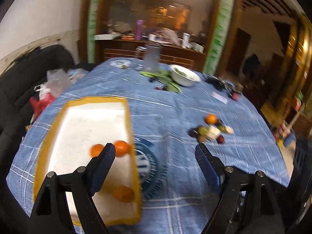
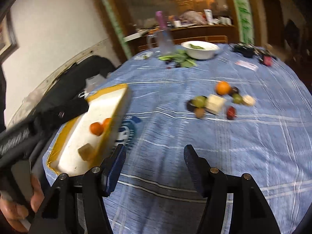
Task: Organize fruits
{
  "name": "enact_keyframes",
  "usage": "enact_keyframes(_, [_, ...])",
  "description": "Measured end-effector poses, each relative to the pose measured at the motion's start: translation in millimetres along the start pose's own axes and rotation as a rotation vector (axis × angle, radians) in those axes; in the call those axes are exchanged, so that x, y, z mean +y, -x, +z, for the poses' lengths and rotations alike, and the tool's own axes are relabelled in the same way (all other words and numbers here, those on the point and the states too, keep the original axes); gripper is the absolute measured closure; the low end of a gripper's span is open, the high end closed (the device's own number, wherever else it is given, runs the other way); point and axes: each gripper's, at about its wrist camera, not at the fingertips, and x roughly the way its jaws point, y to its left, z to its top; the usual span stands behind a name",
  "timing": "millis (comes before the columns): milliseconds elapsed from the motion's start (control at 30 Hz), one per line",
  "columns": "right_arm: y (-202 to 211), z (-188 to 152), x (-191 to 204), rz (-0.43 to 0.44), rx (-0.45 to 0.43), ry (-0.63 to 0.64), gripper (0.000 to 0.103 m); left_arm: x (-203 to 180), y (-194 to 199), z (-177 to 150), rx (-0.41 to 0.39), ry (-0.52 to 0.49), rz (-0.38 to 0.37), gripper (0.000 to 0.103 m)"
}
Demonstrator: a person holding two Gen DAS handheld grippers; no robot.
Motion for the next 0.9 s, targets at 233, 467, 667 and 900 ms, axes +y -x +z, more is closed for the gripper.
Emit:
enact_keyframes(233, [27.9,-3.0,-26.0,-0.033,-0.050,-0.066,0.037,-21.6,8.5,-8.4,0.013,-0.040,-0.016,0.020])
enact_keyframes(467, [52.1,4.3,-33.9,-0.071,-0.105,-0.080,0.037,-16.2,22.4,-7.7,-0.015,-0.019,-0.011,0.019])
enact_keyframes(667, [76.2,10.7,-28.0,-0.081,-0.168,-0.071,0.026,-15.1,19.2,-13.9,0.009,-0.012,-0.004,0.016])
enact_keyframes(900, [62.5,8.9,-33.2,-0.060,-0.121,-0.107,0.026,-26.3,21.8,-23.9,0.000,-0.023,-0.001,0.015])
